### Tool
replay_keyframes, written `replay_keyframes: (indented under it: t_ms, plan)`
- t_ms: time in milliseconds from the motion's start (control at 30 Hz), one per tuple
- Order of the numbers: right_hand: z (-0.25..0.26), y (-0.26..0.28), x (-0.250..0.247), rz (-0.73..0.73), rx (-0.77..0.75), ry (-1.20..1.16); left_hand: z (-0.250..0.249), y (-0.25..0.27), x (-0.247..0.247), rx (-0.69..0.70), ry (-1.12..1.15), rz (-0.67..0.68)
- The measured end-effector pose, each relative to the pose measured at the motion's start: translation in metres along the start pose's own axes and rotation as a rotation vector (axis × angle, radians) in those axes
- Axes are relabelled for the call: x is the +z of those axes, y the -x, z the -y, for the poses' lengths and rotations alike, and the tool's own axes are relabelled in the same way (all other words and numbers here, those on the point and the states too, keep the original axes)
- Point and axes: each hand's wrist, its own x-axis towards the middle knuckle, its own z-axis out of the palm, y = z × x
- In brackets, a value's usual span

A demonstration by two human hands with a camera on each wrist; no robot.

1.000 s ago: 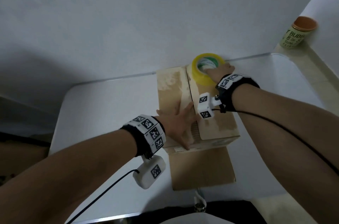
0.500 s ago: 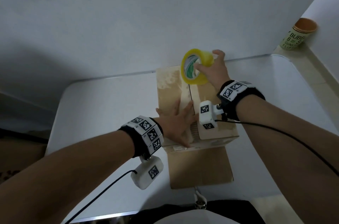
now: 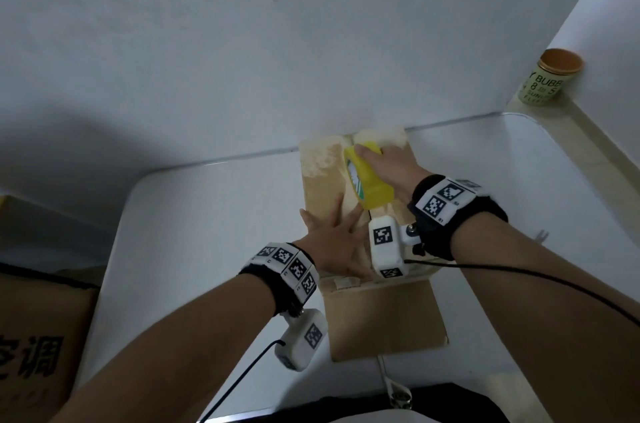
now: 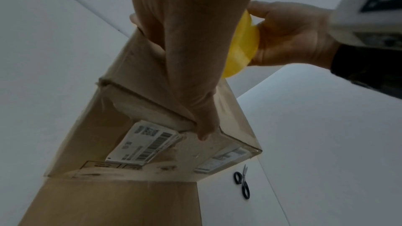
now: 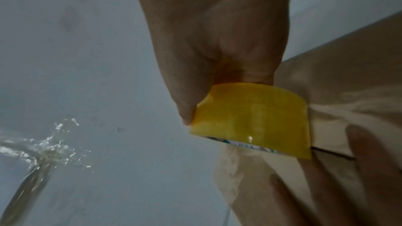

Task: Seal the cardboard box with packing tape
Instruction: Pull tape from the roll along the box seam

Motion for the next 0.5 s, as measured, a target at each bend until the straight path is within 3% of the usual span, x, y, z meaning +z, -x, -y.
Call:
replay_keyframes:
  t_ms: [167, 367, 500]
  plan:
    - [-0.006, 0.030, -0.021, 0.017, 0.099, -0.144, 0.000, 0.003, -0.003, -0.025, -0.014, 0.009]
    - [-0.001, 0.055, -0.020, 0.218, 0.086, -0.350, 0.000, 0.006, 0.001, -0.018, -0.001, -0.025]
    - [-0.008, 0.060, -0.012, 0.166, 0.090, -0.326, -0.004, 0.011, 0.007, -0.074, 0.061, -0.046]
